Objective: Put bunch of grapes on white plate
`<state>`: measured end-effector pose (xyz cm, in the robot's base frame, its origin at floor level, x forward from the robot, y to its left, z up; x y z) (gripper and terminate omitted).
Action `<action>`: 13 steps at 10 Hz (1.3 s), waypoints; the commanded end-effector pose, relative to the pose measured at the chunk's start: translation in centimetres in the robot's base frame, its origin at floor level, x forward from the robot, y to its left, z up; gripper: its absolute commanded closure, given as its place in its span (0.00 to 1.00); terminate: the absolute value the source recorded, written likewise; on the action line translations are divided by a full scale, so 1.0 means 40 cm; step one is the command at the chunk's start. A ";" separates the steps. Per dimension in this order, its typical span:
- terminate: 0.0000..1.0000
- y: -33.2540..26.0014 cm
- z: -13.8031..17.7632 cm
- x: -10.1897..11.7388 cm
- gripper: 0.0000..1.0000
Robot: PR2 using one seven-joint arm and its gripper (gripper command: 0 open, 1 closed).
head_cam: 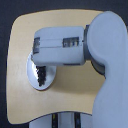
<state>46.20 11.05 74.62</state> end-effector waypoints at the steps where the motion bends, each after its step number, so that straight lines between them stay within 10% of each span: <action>1: 0.00 -0.019 0.027 -0.005 0.00; 13: 0.00 -0.070 0.471 0.191 0.00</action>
<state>51.14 10.43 87.73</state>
